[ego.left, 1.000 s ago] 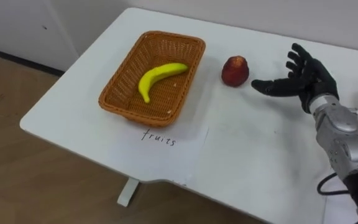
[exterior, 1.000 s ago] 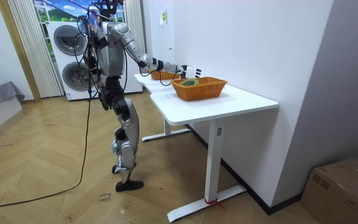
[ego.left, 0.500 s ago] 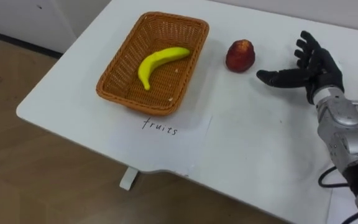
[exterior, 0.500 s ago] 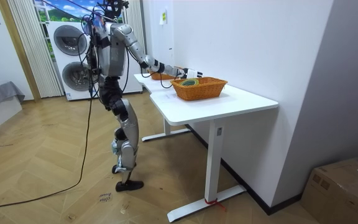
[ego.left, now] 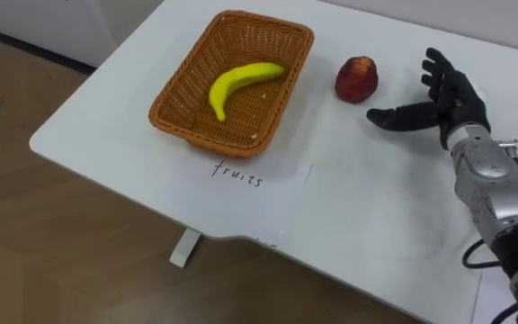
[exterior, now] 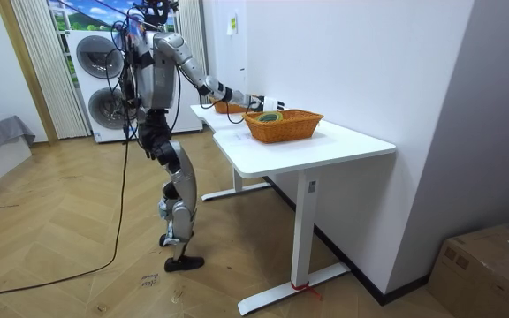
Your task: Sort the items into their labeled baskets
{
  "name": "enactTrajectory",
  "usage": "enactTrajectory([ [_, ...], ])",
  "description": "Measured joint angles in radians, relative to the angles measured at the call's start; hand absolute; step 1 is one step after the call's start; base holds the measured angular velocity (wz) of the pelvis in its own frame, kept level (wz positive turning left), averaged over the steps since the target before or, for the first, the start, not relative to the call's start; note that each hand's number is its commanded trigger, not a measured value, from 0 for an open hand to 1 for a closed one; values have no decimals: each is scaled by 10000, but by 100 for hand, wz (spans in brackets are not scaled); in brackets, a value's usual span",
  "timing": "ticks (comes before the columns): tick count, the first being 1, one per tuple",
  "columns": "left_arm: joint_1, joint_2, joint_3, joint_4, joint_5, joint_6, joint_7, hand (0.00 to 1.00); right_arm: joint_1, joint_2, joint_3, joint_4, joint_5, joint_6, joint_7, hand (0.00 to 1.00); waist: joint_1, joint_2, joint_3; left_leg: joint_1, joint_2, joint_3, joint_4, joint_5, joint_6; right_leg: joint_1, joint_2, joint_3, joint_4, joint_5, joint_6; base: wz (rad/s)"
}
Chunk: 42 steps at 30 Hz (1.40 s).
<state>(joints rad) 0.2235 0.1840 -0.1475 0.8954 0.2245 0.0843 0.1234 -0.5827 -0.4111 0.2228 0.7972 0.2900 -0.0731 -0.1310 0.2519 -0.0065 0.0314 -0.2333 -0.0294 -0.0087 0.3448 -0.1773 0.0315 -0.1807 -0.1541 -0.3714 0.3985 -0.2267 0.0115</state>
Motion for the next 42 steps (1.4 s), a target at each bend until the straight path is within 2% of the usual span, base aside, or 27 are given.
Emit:
enactTrajectory([
  [4, -196, 7, -148, 288, -192, -219, -26, 0, -36, 21, 302, -1, -339, -2, 8, 0, 25, 3, -1, 13, 5, 0, 12, 0, 0, 30, -7, -5, 18, 0, 0, 1],
  [11, -181, 62, -142, 428, -202, -241, -370, 0, -38, 26, 312, -1, -867, -2, 3, 0, 85, 42, 23, -38, 6, -4, 6, -3, 1, 38, -8, -116, 74, -2, 0, 3],
  [22, -176, 68, -168, 457, -708, -284, -451, 0, -80, 15, 419, 3, -1033, -99, -294, 0, 515, 54, 26, -171, -4, -74, 19, 12, 6, -71, -14, -152, 2, -33, -2, 1],
  [24, -165, 84, -169, 450, -945, -280, -448, 0, -81, 7, 422, 3, -994, -200, -389, 0, 525, 54, 27, -203, -3, -72, 15, 13, 5, -99, -35, -162, 5, -33, -1, 0],
  [32, -197, 95, -168, 353, -950, -265, -400, 0, -125, -84, 430, 109, -994, -206, -425, 0, 512, 44, 34, -340, -2, -89, 141, 11, 5, -99, -31, -281, 11, -35, 2, 4],
  [36, -219, 97, -173, 374, -969, -225, -392, 0, -411, -87, 408, 509, -1134, -193, -417, 0, 427, 43, 67, -495, 5, -99, 224, 10, 7, -119, -107, -451, 49, -46, 3, 12],
  [40, -290, 121, -207, 386, -990, -201, -389, 0, -602, -186, 407, 584, -1321, -164, -488, 0, 423, 2, 154, -797, -7, -98, 459, 8, 14, -368, -148, -467, 194, -89, 4, 7],
  [42, -340, 133, -254, 387, -991, -201, -389, 0, -681, -213, 397, 637, -1369, -165, -510, 0, 423, -9, 160, -920, -4, -98, 530, 8, 16, -476, -151, -466, 249, -91, -2, 3],
])
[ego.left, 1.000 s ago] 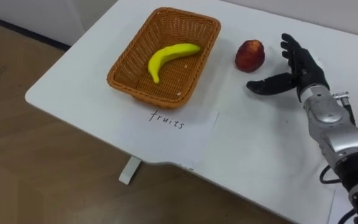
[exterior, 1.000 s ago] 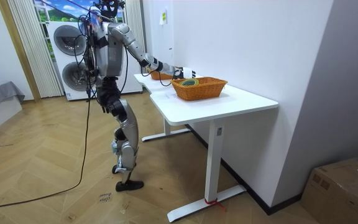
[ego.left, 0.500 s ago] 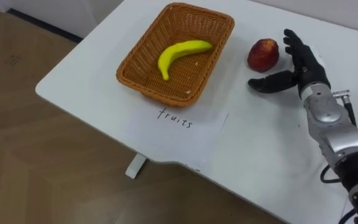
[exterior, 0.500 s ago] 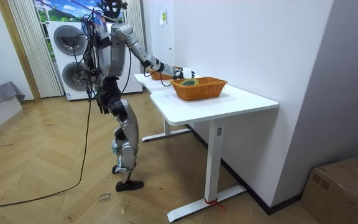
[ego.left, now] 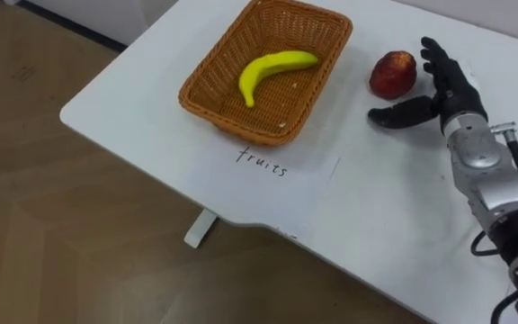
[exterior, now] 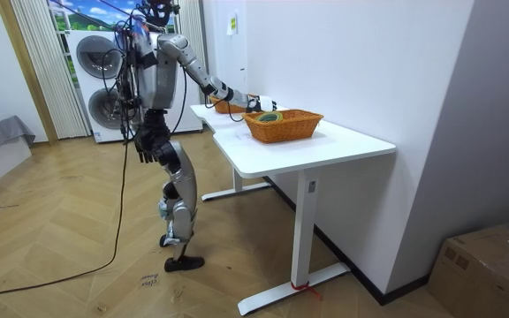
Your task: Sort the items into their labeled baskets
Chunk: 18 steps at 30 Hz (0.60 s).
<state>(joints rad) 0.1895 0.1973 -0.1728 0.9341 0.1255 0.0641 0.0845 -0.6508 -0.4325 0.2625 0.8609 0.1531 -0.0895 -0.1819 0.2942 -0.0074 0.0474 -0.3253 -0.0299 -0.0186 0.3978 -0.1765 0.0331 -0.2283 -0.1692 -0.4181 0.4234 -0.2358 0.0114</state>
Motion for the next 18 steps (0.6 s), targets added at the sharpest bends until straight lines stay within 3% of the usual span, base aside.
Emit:
enactTrajectory([
  [18, -78, 22, -83, 7, 2, -88, 0, 0, -360, -16, 1, 436, -110, -11, -24, 0, 80, -18, 8, -156, 2, 3, 161, 3, 3, -164, -21, 19, 150, -24, -26, 0],
])
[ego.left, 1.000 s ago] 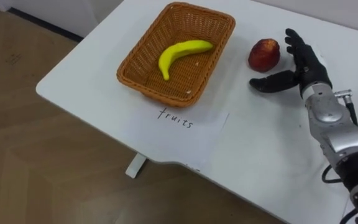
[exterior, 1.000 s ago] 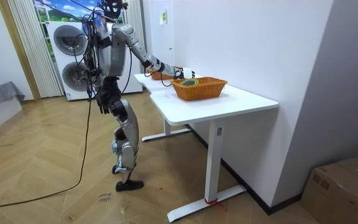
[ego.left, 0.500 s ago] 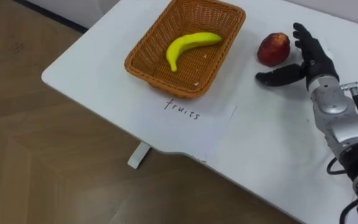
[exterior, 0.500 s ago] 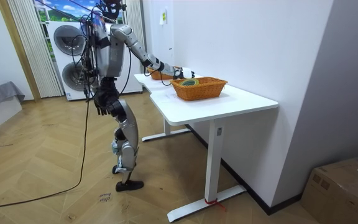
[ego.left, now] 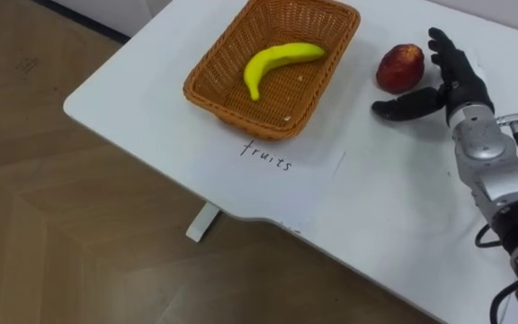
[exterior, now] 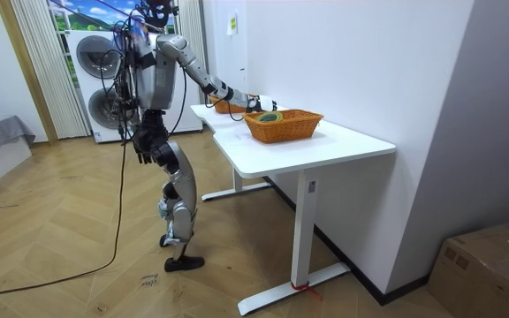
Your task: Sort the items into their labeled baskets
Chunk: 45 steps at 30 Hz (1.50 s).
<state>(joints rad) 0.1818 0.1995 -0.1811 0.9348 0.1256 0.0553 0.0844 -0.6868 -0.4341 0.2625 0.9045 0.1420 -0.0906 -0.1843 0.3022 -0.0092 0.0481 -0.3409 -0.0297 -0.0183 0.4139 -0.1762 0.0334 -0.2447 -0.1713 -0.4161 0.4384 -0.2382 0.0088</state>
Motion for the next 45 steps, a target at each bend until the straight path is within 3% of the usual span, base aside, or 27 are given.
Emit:
enactTrajectory([
  [7, -113, 67, 1, -22, 5, -189, 2, 0, -30, -52, -4, -12, -747, -53, -3, 0, 16, 6, -3, -137, -9, 8, 40, 0, 0, -155, -11, -6, 165, -49, -32, 0],
  [24, -153, 214, 15, -113, 5, -204, -65, 0, -110, -142, 10, -11, -819, -53, 13, 0, 260, 9, 4, -335, -42, 3, 229, 2, -18, -481, -217, 5, 671, -277, -125, 0],
  [28, -166, 282, 16, -125, 5, -211, -78, 0, -110, -248, 15, -7, -825, -53, 16, 0, 321, -80, 60, -359, -90, -9, 327, 1, -18, -527, -319, -28, 840, -361, -136, 2],
  [45, -157, 566, 28, -151, 49, -221, -165, 0, -175, -442, 347, -5, -1045, -41, 51, 0, 363, -121, 57, -487, -65, -115, 352, -3, -31, -577, -197, -74, 768, -334, -143, 1],
])
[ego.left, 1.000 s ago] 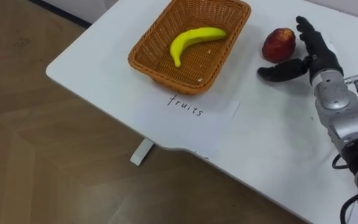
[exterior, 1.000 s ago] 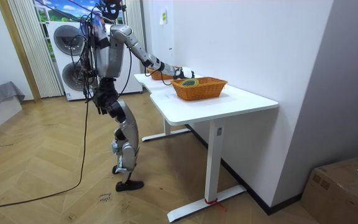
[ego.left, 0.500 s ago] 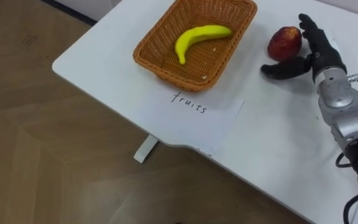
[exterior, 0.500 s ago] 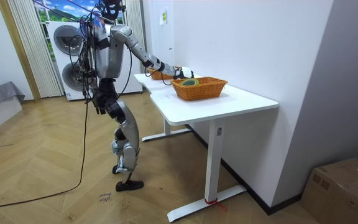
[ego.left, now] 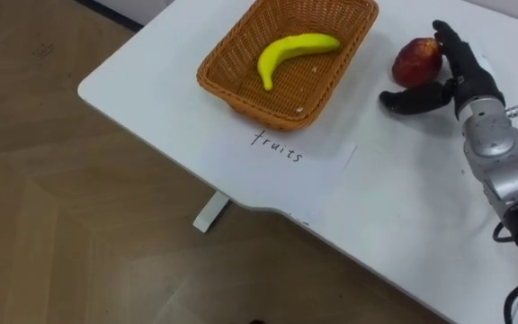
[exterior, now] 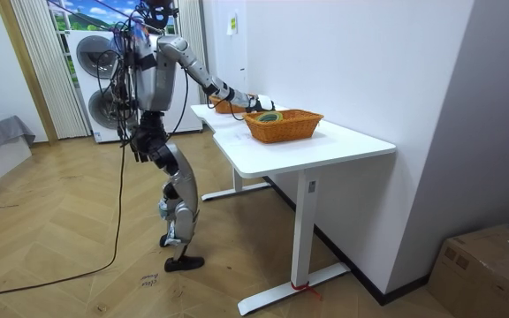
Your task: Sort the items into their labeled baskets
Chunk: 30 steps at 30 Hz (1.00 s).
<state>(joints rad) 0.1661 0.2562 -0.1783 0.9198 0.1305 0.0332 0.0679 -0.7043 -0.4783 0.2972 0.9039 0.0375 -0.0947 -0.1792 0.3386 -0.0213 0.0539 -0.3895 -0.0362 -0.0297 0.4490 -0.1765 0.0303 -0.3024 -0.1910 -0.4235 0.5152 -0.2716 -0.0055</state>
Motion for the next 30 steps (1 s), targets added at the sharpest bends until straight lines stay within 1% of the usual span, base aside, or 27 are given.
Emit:
enactTrajectory([
  [1, 0, 15, 0, 1, 0, 0, 1, 0, -31, -9, 72, 0, 0, 1, 0, 0, 0, 0, 0, 0, 7, 0, -1, 0, -3, 2, 9, -1, -7, 3, -5, 0],
  [2, 0, 21, 0, 1, 0, 0, 3, 0, -41, -14, 106, 0, 0, 1, 0, 4, 0, 0, -1, 1, 10, 0, -1, 1, -5, 4, 10, -1, -13, 5, -6, 0],
  [4, 1, 29, -1, 6, 0, 2, 10, 0, -47, -38, 242, 11, -1, 2, -6, 78, 0, -3, -4, 7, 32, -6, -3, 1, -11, 33, 17, -8, -59, 24, -16, 0],
  [5, 1, 29, -1, 11, 0, 2, 13, 0, -47, -44, 283, 17, -1, 2, -6, 100, 0, -3, -5, 8, 43, -10, -4, 3, -16, 44, 27, -9, -88, 38, -17, 0],
  [7, 5, 29, -3, 15, -11, 3, 15, 0, -48, -52, 341, 35, 12, 2, -7, 100, 1, -5, -7, 6, 57, -16, -5, 7, -24, 55, 110, -7, -133, 70, -24, 0],
  [10, 1, 64, -3, 17, -90, 3, 49, 0, -234, -80, 364, 325, 39, -4, -128, 100, 17, -12, -10, 6, 56, -24, -3, 8, -24, 58, 109, -4, -137, 79, -21, 0],
  [11, -3, 70, -3, 17, -101, 3, 63, 0, -263, -127, 370, 343, 40, -2, -141, 100, 33, -15, -12, 6, 56, -25, -3, 8, -24, 61, 110, -4, -143, 83, -19, 0],
  [13, -12, 86, -3, 17, -106, 4, 98, 0, -276, -357, 458, 411, 39, -2, -165, 100, 143, -42, -27, 9, 53, -27, -3, 8, -24, 73, 112, -5, -155, 88, -11, 0],
  [18, -12, 89, -6, 30, -105, 9, 98, 0, -421, -602, 760, 644, 25, -1, -271, 100, 234, -50, -24, 20, 50, -79, -8, 8, -24, 124, 123, -66, -196, 90, -8, 2],
  [22, -14, 92, -9, 37, -106, 17, 98, 0, -428, -622, 834, 662, 81, 10, -207, 100, 229, -54, -22, 20, 55, -137, -14, 8, -29, 207, 164, -161, -307, 106, -7, 5],
  [30, -17, 129, -8, 29, -92, 22, 50, 0, -430, -614, 831, 668, 151, 9, 5, 100, 235, -74, -10, 86, 58, -144, -25, 4, -35, 315, 184, -186, -359, 111, 2, 1],
])
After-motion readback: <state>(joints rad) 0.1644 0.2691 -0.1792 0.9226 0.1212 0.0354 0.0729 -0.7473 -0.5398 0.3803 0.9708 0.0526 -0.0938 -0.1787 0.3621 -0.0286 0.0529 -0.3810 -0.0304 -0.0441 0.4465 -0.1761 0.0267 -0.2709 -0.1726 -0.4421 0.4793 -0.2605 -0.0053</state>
